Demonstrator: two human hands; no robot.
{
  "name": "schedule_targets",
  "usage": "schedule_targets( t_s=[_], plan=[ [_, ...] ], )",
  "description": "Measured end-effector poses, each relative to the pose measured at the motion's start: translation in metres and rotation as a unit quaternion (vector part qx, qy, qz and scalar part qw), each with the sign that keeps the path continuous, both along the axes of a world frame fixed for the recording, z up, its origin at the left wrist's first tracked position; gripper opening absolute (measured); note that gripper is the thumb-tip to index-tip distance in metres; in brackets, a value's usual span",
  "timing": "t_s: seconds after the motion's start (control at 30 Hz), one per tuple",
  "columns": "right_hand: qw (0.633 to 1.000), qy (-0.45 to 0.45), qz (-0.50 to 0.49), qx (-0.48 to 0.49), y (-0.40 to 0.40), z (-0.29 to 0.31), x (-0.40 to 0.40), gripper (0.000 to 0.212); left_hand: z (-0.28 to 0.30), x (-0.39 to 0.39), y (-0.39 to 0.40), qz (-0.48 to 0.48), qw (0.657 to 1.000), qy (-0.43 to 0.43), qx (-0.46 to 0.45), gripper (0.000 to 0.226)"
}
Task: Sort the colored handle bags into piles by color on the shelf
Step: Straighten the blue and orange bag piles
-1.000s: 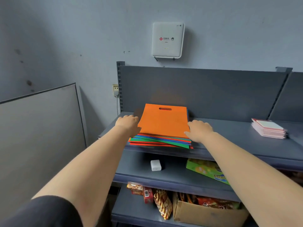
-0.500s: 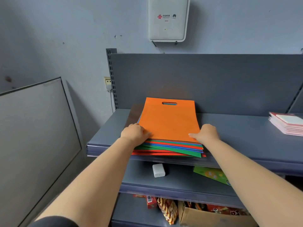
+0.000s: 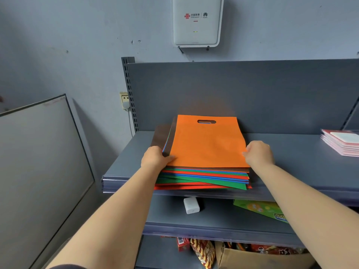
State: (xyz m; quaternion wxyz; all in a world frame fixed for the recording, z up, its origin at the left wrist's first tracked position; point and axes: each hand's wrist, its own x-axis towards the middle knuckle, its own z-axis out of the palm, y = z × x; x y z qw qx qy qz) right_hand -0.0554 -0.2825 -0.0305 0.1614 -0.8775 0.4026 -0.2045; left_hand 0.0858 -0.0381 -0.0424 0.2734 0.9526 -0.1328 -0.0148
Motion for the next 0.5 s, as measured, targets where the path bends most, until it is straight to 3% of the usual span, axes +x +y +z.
schedule_targets(
  t_s=[0.3, 0.5],
  plan=[
    [0.996, -0.078, 0.019, 0.027, -0.009, 0.002, -0.003, 0.033, 0.006, 0.011, 0.013, 0.019, 0.996, 0.051, -0.077, 0.026],
    [0.987, -0.137, 0.038, 0.07, -0.005, 0.011, -0.009, 0.037, 0.01, 0.001, 0.022, 0.023, 0.994, -0.028, -0.107, 0.012]
  ],
)
